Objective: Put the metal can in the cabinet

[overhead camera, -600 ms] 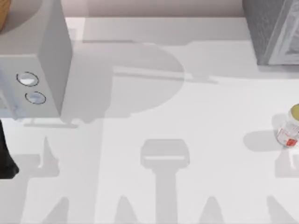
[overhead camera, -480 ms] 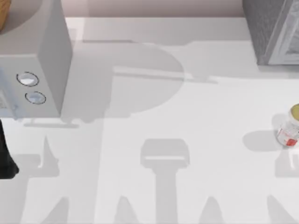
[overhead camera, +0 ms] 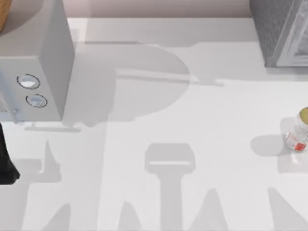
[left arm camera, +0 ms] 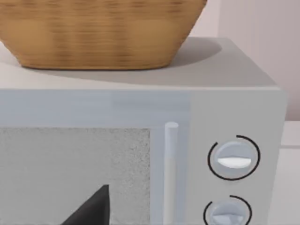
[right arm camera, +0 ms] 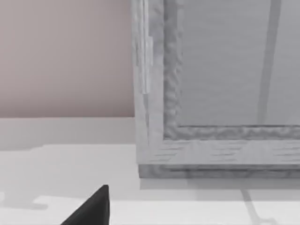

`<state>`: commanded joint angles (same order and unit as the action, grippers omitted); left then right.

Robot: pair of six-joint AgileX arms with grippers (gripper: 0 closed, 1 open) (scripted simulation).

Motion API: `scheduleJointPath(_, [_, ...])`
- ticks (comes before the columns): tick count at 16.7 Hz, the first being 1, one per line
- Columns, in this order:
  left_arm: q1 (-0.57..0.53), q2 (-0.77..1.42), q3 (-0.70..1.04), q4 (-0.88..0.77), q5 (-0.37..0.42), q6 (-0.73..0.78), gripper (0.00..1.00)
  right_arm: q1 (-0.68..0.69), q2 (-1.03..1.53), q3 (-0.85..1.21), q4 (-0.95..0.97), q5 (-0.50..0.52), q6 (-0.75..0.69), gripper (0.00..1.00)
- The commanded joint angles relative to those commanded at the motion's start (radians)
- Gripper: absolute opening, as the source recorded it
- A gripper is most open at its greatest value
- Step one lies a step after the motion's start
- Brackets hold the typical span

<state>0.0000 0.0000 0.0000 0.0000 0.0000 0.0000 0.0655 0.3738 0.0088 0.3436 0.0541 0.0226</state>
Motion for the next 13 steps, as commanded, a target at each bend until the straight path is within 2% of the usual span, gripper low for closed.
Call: scheduleJointPath(13, [0.0,0.0,0.0,0.0,0.0,0.0,1.0,0.158,1.276,0.013,1.038,0.188,0.059,1.0])
